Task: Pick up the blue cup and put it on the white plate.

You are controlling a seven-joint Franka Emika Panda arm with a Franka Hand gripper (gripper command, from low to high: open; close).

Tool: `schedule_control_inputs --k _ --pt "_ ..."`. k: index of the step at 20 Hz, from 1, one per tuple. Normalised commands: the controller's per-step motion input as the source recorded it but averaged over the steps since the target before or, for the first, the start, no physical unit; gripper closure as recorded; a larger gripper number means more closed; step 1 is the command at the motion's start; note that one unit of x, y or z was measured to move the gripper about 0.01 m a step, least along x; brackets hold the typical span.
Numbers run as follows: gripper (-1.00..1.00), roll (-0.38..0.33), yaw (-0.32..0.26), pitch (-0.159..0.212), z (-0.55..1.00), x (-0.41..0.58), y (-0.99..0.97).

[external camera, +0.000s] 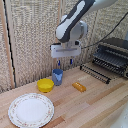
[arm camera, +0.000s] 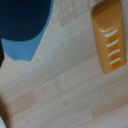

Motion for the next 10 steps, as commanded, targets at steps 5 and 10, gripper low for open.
schedule_control_inputs --k 5,10 --pt "-1.0 -0.055 0.021 0.025 -0.3 0.387 -0.07" --pt "-1.0 -0.051 0.073 0.015 -0.24 0.32 -0.12"
